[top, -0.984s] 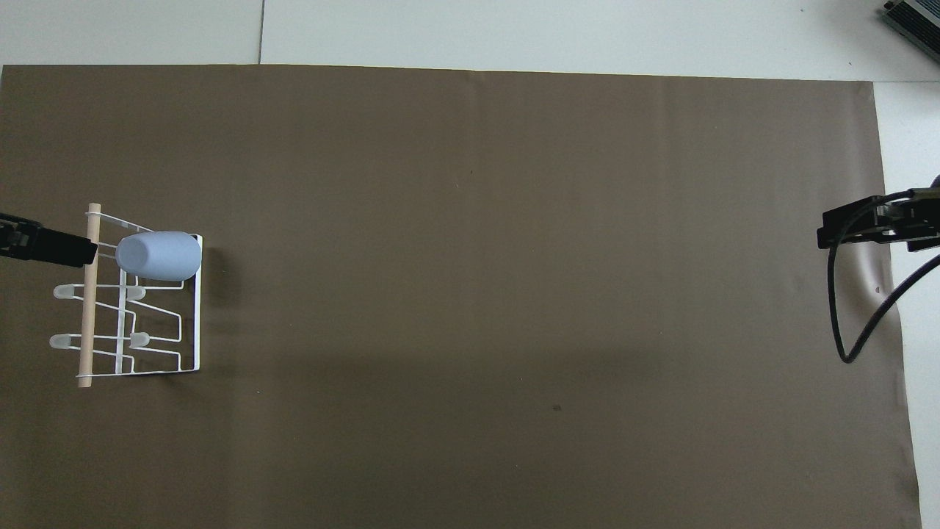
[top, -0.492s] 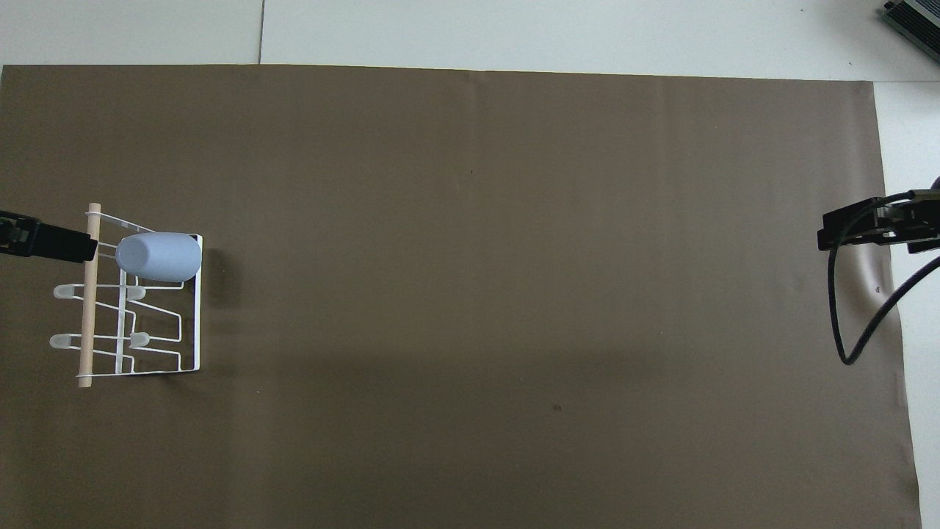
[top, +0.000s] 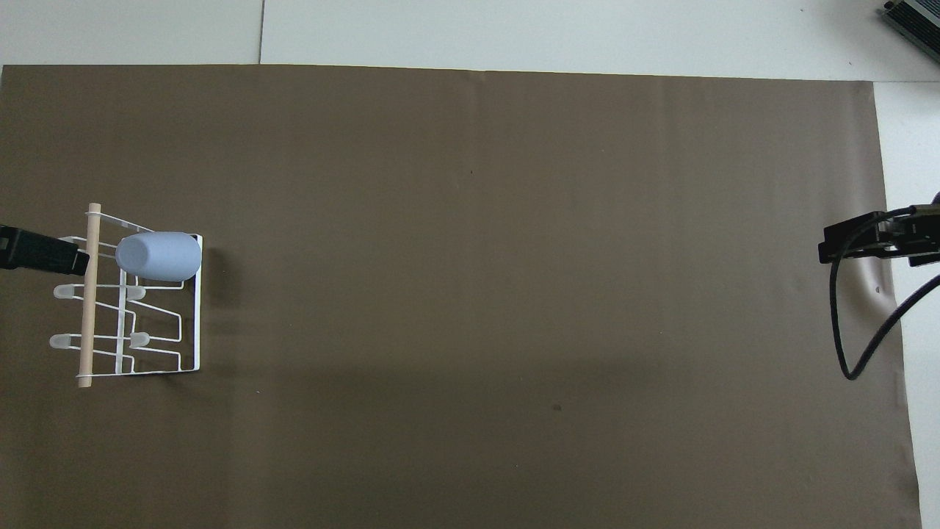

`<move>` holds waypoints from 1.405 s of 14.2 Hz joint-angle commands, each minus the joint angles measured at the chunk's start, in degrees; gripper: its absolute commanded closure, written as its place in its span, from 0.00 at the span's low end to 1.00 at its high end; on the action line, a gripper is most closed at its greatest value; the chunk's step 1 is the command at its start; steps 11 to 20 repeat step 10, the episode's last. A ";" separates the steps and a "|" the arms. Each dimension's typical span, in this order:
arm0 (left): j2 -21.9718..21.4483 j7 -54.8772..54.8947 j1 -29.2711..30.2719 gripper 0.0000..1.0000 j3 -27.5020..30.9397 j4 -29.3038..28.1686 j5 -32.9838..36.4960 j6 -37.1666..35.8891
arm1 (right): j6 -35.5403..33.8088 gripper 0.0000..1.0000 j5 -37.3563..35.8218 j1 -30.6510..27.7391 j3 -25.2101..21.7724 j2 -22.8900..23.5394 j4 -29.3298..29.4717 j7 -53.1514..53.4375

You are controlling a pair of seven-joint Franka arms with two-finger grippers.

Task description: Hang cup on cup holder

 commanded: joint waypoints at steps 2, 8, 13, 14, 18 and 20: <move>0.89 -0.84 -0.65 0.00 0.11 1.92 0.06 -0.42 | -0.01 0.00 -0.53 -0.59 0.37 -1.55 -2.00 -0.84; 0.80 -0.58 -0.12 0.00 0.28 2.01 1.12 0.46 | 0.25 0.00 -0.70 -0.24 0.37 -1.55 -1.83 -0.75; 0.80 -0.66 -0.03 0.00 0.37 1.92 1.12 0.46 | 0.25 0.00 -0.61 -0.24 0.37 -1.55 -1.91 -0.66; 0.80 -0.66 -0.03 0.00 0.37 1.92 1.12 0.46 | 0.25 0.00 -0.61 -0.24 0.37 -1.55 -1.91 -0.66; 0.80 -0.66 -0.03 0.00 0.37 1.92 1.12 0.46 | 0.25 0.00 -0.61 -0.24 0.37 -1.55 -1.91 -0.66; 0.80 -0.66 -0.03 0.00 0.37 1.92 1.12 0.46 | 0.25 0.00 -0.61 -0.24 0.37 -1.55 -1.91 -0.66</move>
